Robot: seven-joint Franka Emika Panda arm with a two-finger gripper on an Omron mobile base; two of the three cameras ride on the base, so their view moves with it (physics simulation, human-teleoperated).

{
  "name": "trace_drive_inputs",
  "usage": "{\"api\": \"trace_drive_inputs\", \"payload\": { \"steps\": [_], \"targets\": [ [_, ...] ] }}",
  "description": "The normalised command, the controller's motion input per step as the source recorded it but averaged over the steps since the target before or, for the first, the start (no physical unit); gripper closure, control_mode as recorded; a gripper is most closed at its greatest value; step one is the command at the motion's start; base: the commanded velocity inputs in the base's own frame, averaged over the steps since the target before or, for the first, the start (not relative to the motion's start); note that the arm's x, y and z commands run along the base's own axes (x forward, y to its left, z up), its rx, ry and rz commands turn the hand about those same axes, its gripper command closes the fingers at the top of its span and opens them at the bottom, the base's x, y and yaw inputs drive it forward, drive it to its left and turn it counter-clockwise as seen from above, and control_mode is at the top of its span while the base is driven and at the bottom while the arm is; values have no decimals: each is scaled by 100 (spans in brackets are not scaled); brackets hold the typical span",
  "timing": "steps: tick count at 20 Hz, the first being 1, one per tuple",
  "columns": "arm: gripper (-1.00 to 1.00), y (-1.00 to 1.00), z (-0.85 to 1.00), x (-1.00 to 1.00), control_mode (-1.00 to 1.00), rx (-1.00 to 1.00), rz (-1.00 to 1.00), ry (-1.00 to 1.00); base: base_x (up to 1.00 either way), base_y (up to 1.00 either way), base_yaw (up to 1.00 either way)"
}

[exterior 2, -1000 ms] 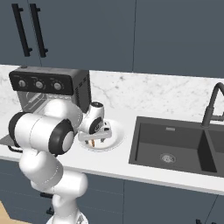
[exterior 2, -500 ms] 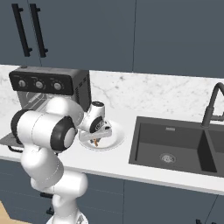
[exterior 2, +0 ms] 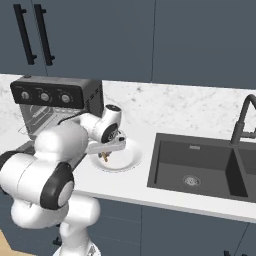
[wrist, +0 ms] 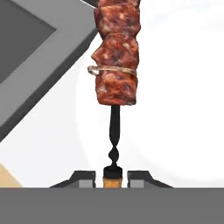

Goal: Pick up the kebab skewer and baguette bread, and place them inside the toaster oven. Close the toaster oven door and start by setting the timer.

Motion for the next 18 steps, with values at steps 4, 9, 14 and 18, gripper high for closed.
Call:
{"api": "trace_drive_inputs", "payload": {
  "steps": [4, 9, 14, 18],
  "targets": [
    [100, 78, 100, -100, -100, 0, -2, -4, 0, 0, 0],
    [100, 100, 68, -94, -100, 0, -13, 0, 0, 0, 0],
    [100, 100, 54, -50, -100, 0, -20, 0, 0, 0, 0],
    [100, 100, 53, -2, -100, 0, -23, 1, 0, 0, 0]
  ]
}}
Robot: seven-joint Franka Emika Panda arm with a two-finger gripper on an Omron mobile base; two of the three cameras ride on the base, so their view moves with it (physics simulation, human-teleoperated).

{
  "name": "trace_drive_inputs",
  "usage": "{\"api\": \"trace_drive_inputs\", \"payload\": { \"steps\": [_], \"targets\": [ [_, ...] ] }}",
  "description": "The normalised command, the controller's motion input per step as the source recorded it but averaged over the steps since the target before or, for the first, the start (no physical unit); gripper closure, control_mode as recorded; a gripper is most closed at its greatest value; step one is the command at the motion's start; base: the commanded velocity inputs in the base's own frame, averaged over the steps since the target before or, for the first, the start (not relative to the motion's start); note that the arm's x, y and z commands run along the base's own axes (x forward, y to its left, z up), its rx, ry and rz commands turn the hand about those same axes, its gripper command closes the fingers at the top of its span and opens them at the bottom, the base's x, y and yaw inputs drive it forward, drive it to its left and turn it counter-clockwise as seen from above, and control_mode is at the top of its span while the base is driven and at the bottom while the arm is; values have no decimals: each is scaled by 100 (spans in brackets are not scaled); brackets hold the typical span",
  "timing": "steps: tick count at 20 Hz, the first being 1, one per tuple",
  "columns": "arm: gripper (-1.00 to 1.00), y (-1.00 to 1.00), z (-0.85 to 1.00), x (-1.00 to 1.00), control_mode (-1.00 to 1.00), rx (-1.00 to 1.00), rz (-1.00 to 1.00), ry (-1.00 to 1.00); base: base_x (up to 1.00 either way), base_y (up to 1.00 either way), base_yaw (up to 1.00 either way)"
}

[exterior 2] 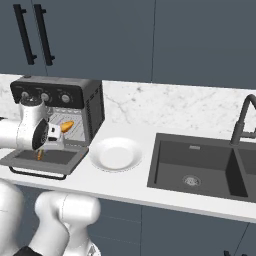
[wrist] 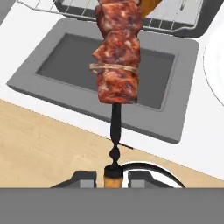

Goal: Pick up the kebab skewer and baguette bread, and place them inside the toaster oven. Close the toaster oven door and start by setting the timer.

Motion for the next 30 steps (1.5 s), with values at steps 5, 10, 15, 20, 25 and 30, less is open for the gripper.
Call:
{"api": "trace_drive_inputs", "payload": {
  "steps": [5, 10, 15, 20, 25, 30],
  "targets": [
    [100, 100, 37, 23, -100, 0, -29, 8, 0, 0, 0],
    [100, 100, 1, 15, -100, 0, -28, 20, 0, 0, 0],
    [100, 80, -4, 38, -100, 0, -18, 17, 0, 0, 0],
    [100, 15, 0, 67, -100, 0, -4, 5, 0, 0, 0],
    [100, 1, -33, 16, -100, 0, -10, 0, 0, 0, 0],
    [100, 7, -40, 37, -100, 0, -16, 3, 0, 0, 0]
  ]
}}
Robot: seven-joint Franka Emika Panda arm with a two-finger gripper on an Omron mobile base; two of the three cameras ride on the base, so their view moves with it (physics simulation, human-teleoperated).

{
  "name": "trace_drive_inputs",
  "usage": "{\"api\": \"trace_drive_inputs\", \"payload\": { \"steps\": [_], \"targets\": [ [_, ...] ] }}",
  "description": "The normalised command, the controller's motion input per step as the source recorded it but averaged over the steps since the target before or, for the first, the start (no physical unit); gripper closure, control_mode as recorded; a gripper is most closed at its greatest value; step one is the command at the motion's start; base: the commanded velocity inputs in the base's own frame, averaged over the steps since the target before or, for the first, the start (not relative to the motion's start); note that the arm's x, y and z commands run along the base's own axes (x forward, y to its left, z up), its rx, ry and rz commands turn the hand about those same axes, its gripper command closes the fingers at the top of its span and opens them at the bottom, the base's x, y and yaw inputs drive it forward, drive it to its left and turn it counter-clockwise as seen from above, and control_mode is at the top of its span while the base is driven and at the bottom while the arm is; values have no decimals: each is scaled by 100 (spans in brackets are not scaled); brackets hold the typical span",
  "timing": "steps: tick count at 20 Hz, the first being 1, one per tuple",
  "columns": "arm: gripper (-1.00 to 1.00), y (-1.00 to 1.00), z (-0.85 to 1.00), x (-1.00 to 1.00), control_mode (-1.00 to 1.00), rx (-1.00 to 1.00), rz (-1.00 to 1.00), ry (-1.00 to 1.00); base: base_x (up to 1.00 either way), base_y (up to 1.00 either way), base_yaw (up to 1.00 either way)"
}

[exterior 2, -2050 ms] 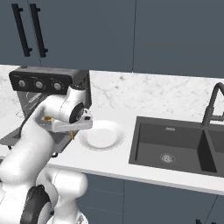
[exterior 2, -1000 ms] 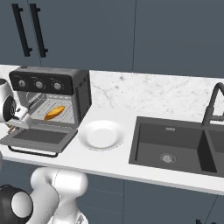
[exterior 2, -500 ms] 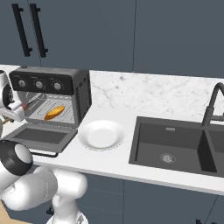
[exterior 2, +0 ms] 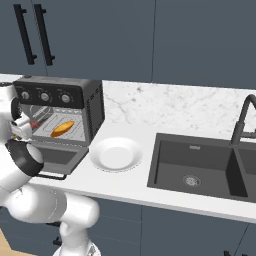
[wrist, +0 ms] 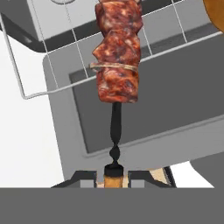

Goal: Pick up the kebab skewer and baguette bread, and place them inside the toaster oven. Close the toaster oven door and start by setting the timer.

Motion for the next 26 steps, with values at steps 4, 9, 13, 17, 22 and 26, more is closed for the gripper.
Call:
{"api": "trace_drive_inputs", "payload": {
  "steps": [4, 9, 13, 17, 22, 26],
  "targets": [
    [100, 5, -11, 41, -100, 0, -15, 0, 0, 0, 0],
    [100, 0, 0, 19, -100, 0, -10, 0, 0, 0, 0],
    [100, 0, 1, 8, -100, 0, -7, 0, 0, 0, 0],
    [100, -1, 0, 8, -100, 0, -5, 0, 0, 0, 0],
    [100, -11, 0, 13, -100, 0, -1, -2, 0, 0, 0],
    [100, -23, 0, 0, -100, 0, 0, -5, 0, 0, 0]
  ]
}}
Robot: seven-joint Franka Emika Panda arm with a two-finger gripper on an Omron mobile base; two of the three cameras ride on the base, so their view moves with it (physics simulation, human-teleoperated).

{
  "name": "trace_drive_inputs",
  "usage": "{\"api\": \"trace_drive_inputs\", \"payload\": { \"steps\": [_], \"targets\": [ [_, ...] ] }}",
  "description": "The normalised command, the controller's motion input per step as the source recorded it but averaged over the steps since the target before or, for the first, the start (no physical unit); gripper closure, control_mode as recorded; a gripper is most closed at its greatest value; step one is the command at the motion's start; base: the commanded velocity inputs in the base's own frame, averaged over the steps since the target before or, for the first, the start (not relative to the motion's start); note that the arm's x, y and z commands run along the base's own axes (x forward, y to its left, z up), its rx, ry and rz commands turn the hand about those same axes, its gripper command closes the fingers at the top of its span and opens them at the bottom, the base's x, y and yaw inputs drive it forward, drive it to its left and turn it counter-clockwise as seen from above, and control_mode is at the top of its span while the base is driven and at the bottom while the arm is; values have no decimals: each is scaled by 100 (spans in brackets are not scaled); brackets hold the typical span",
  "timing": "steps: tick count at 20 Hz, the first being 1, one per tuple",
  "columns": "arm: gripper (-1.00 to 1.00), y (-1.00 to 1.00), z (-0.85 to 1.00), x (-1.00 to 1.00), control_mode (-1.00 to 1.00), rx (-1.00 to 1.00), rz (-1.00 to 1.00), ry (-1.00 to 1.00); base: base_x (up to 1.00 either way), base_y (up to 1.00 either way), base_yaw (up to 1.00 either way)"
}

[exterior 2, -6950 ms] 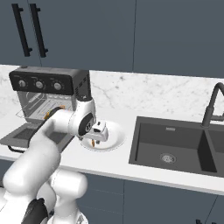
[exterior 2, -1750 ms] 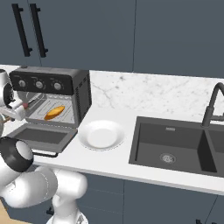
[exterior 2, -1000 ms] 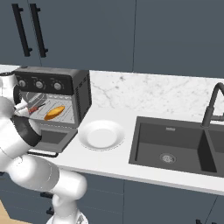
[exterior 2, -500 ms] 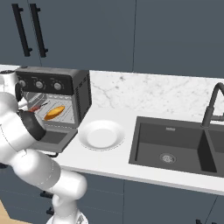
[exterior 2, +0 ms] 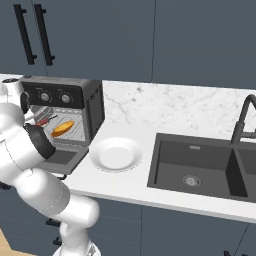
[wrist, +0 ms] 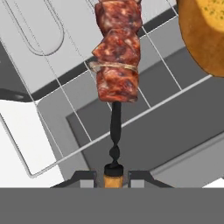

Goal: Pick up the kebab skewer and baguette bread, and place them inside the toaster oven. Close the toaster oven door and start by setting the timer.

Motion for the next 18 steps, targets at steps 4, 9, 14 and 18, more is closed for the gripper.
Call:
{"api": "trace_drive_inputs", "payload": {
  "steps": [4, 9, 14, 18],
  "targets": [
    [100, -29, 0, 9, -100, 0, 0, -3, 0, 0, 0],
    [100, -27, 0, 16, -100, 0, 0, 0, 0, 0, 0],
    [100, -9, 0, 28, -100, 0, 0, 0, 0, 0, 0],
    [100, 0, 0, 18, -100, 0, 0, 0, 0, 0, 0]
  ]
}}
